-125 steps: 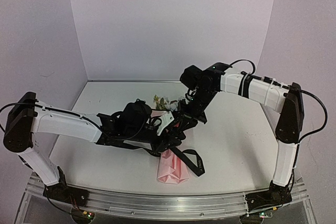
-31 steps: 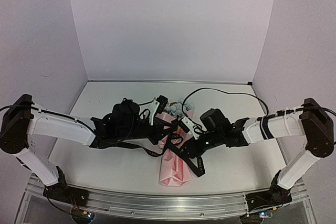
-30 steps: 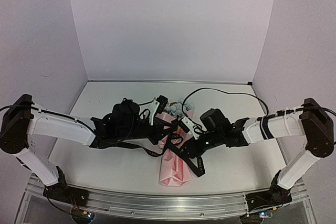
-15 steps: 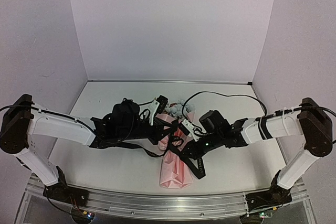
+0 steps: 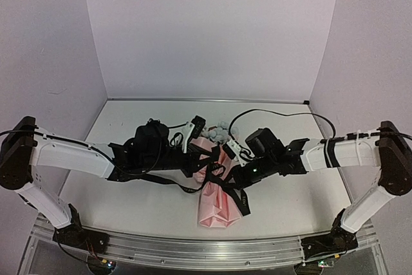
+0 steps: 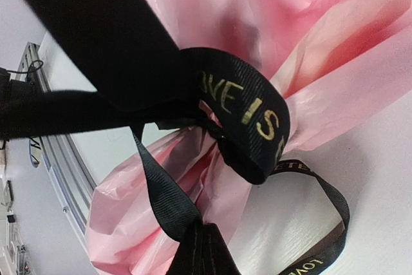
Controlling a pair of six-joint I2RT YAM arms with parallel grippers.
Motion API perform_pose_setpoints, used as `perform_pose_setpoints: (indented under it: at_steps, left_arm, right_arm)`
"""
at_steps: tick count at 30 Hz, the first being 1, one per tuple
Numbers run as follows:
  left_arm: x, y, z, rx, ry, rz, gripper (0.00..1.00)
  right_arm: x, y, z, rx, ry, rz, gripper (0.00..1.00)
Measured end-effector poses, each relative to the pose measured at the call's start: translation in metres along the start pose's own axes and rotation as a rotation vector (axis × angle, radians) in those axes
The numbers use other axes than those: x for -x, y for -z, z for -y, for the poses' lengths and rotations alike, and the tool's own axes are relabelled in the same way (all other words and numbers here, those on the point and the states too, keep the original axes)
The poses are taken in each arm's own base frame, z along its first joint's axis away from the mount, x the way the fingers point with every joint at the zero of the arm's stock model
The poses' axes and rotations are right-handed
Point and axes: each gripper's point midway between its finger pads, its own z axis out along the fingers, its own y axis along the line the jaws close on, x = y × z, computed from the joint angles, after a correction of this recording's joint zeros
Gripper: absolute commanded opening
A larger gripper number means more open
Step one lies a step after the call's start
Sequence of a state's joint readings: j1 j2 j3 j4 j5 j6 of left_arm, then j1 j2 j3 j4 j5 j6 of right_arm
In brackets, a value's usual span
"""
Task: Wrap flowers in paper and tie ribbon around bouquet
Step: Cross the ribbon over the folded bouquet.
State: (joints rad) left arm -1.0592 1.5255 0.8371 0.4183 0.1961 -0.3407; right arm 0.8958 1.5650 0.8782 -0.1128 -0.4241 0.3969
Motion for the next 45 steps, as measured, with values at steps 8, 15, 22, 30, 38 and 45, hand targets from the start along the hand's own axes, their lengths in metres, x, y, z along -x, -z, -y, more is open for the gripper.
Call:
perform_pose_setpoints:
  at_steps: [8,15,22,30,38,45]
  left_arm:
    - [-0.003,0.000,0.008,-0.044,0.001,-0.018,0.00]
    - [-0.006,0.000,0.009,-0.055,0.004,-0.032,0.00]
    - [-0.006,0.000,0.009,-0.057,0.006,-0.033,0.00]
    - [-0.008,0.001,0.012,-0.074,0.012,-0.040,0.00]
    - [-0.012,0.001,0.019,-0.111,0.031,-0.064,0.00]
    - [-0.016,0.002,0.022,-0.134,0.034,-0.084,0.00]
  right_arm:
    - [0.004,0.004,-0.006,0.007,-0.064,-0.022,0.03]
    - [-0.003,0.001,-0.008,0.021,-0.102,-0.058,0.07]
    - [-0.009,-0.001,-0.009,0.028,-0.119,-0.083,0.00]
    - [-0.014,-0.004,-0.019,0.026,-0.119,-0.093,0.00]
    - [0.000,-0.018,-0.009,-0.038,-0.201,-0.048,0.00]
    - [0.007,-0.029,-0.001,-0.066,-0.277,-0.012,0.00]
